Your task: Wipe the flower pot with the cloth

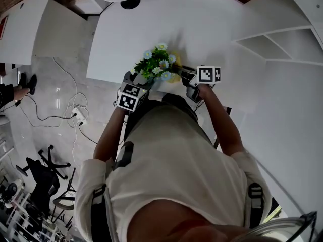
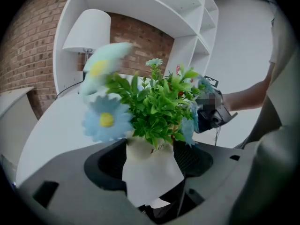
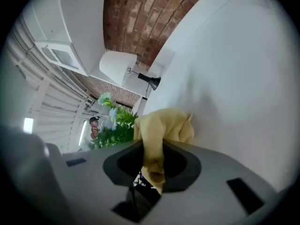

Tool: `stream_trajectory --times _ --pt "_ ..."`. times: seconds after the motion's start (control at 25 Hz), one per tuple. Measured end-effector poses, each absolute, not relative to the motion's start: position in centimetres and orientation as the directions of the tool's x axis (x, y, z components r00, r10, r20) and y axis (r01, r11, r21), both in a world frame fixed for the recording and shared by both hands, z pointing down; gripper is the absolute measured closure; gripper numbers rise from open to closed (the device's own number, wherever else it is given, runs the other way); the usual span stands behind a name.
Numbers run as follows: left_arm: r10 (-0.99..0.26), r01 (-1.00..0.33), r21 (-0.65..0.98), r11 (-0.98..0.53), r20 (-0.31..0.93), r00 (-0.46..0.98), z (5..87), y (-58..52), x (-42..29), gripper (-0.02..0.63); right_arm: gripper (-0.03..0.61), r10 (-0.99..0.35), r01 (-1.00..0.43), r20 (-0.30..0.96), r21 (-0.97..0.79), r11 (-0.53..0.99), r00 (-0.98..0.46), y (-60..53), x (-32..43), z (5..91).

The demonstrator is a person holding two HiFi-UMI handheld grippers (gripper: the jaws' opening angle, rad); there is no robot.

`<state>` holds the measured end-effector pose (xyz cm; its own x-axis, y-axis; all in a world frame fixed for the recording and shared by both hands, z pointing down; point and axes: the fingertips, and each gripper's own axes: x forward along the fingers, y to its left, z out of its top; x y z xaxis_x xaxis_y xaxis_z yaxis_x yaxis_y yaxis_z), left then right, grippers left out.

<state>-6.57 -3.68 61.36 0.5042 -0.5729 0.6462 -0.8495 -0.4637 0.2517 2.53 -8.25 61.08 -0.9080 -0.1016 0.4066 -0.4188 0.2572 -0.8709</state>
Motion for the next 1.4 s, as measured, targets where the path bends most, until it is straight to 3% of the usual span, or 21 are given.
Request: stream_trajectory --times 0.32,0.6,0.8,0.92,1.04,1.16,1.28,1.4 --pt "-0.575 -0.856 0.228 -0.465 0.657 0.488 61.6 -4.6 -8.0 0.295 0.485 0.050 -0.433 0.457 -0.869 0.240 -0.888 -4.0 2.3 62.7" --pt "-0.592 -0.866 0.197 -0.459 0.660 0.463 61.5 -4.6 -7.7 0.295 0.485 -0.008 -0.376 0.423 -0.796 0.474 -0.906 -14.5 4.4 55.3" --pt "-0.594 -0.871 0.184 -0.456 0.666 0.452 61.0 -5.5 -7.0 0.295 0.485 0.269 -0.244 0.467 -0.776 0.582 -0.842 -16.5 1.1 54.4" --pt "-0.595 -0.871 0.172 -0.460 0.668 0.446 61.4 -5.9 -6.5 0.295 0.485 0.435 -0.192 0.482 -0.807 0.559 -0.761 -13.7 1.1 55.6" --pt "-0.608 -0.882 0.166 -0.440 0.668 0.429 61.8 -6.2 -7.5 0.295 0.485 0.498 -0.193 0.453 -0.851 0.488 -0.740 -11.1 1.8 56.6" --pt "-0.639 -0.913 0.145 -0.382 0.672 0.374 61.1 -6.9 -9.8 0.318 0.480 0.443 -0.272 0.476 -0.852 0.448 -0.760 -10.5 3.3 59.1" --pt "-0.655 -0.928 0.133 -0.349 0.673 0.343 61.0 -7.4 -10.8 0.365 0.477 0.262 -0.430 0.554 -0.806 0.406 -0.790 -11.9 6.0 63.2" --pt "-0.647 -0.926 0.135 -0.352 0.680 0.345 61.1 -7.4 -10.4 0.365 0.476 0.071 -0.428 0.452 -0.876 0.222 -0.889 -13.2 7.3 63.4"
